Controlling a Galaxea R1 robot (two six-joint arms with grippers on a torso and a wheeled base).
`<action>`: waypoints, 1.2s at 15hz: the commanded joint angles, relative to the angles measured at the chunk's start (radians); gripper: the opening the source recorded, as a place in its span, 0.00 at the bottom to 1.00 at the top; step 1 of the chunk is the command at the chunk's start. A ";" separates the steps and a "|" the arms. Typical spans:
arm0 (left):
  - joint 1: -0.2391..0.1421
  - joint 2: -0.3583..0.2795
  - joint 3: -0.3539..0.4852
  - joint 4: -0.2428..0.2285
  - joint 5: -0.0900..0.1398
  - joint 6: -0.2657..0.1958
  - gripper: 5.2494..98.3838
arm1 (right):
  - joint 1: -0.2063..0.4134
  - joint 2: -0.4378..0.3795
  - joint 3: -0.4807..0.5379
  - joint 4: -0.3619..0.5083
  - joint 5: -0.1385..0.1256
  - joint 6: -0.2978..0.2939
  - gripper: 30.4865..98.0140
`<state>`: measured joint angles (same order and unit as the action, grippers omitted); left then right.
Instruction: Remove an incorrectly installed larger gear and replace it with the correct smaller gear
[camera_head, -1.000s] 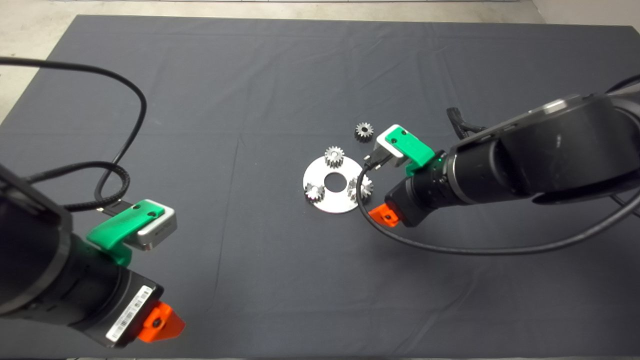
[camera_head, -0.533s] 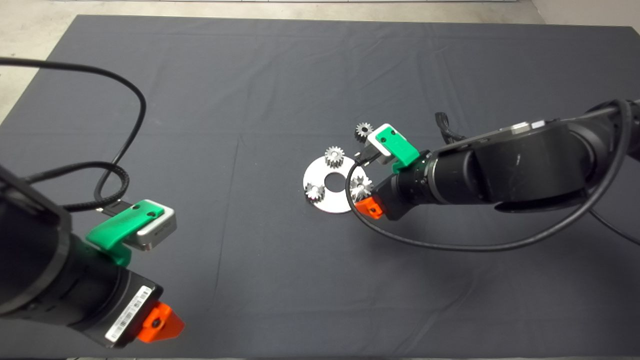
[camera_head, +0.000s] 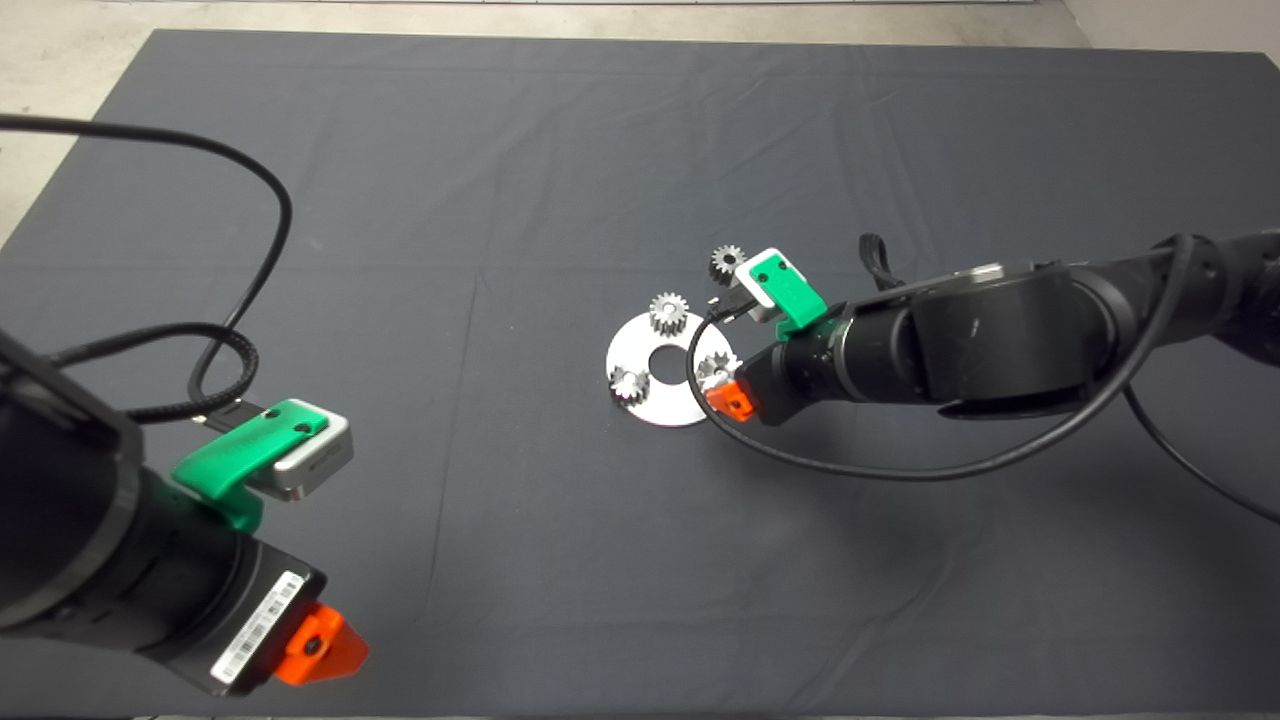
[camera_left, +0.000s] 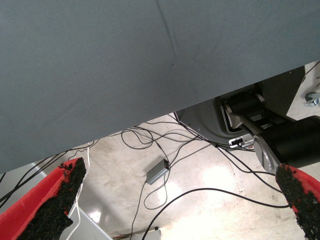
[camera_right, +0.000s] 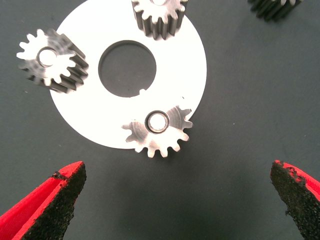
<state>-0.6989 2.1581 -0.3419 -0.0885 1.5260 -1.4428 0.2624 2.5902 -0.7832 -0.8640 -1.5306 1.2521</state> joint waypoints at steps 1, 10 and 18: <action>-0.015 -0.003 0.015 -0.008 0.028 0.004 0.99 | -0.002 -0.005 -0.017 -0.065 -0.060 0.003 1.00; -0.016 -0.002 0.015 -0.008 0.025 0.006 0.99 | -0.044 0.006 -0.057 -0.073 -0.043 0.006 1.00; -0.016 0.000 0.014 -0.008 0.022 0.016 0.99 | -0.078 0.055 -0.131 -0.125 0.009 -0.003 1.00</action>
<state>-0.6989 2.1585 -0.3419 -0.0885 1.5255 -1.4313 0.1635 2.6208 -0.9100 -0.9533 -1.5226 1.2527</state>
